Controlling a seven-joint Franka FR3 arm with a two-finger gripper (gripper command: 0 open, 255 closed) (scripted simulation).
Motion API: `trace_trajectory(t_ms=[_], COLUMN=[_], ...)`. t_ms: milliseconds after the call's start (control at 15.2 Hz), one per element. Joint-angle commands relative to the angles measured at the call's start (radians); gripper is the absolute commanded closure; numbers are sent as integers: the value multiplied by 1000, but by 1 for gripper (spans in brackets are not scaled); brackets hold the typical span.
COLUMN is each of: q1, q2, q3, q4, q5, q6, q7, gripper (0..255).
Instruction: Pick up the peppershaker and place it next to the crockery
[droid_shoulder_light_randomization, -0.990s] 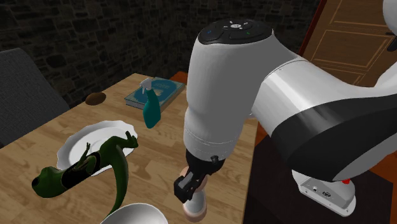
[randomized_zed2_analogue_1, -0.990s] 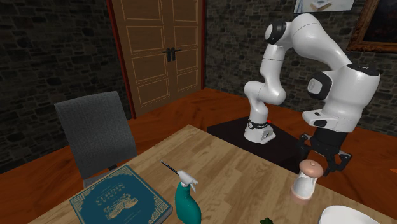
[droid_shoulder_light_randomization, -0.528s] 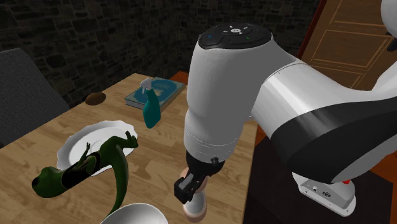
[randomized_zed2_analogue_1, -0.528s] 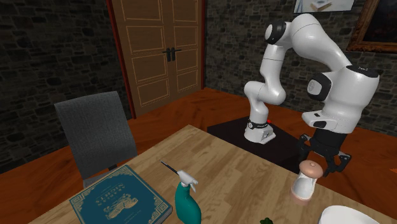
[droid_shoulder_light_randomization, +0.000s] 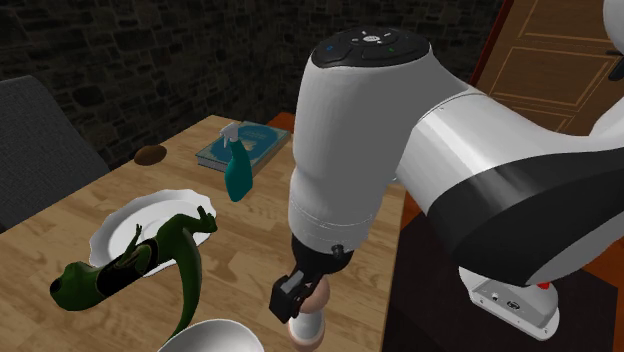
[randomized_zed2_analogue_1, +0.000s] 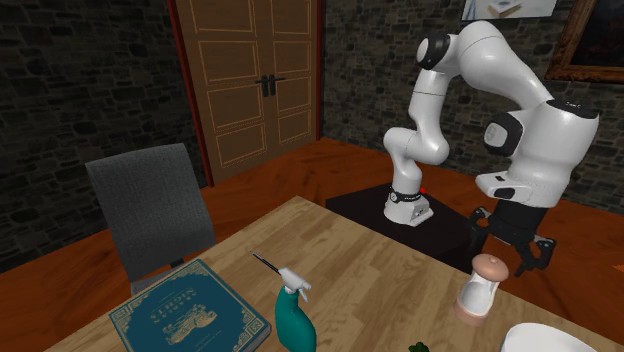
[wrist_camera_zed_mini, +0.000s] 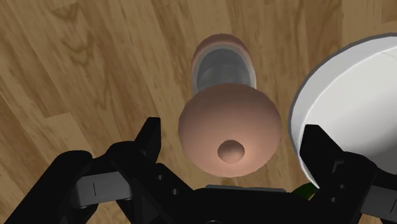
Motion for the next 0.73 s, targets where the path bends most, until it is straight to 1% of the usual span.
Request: trace_trajectory(t_ms=[0,132,660], q1=[10,18,19], q2=[-41,-75,-74], q3=[-18,-37,-38], q4=[26,64,64], q5=[33,55,55], q6=[-56,-119,-119], q7=[-26,-44,-44], gripper=[0,0,0])
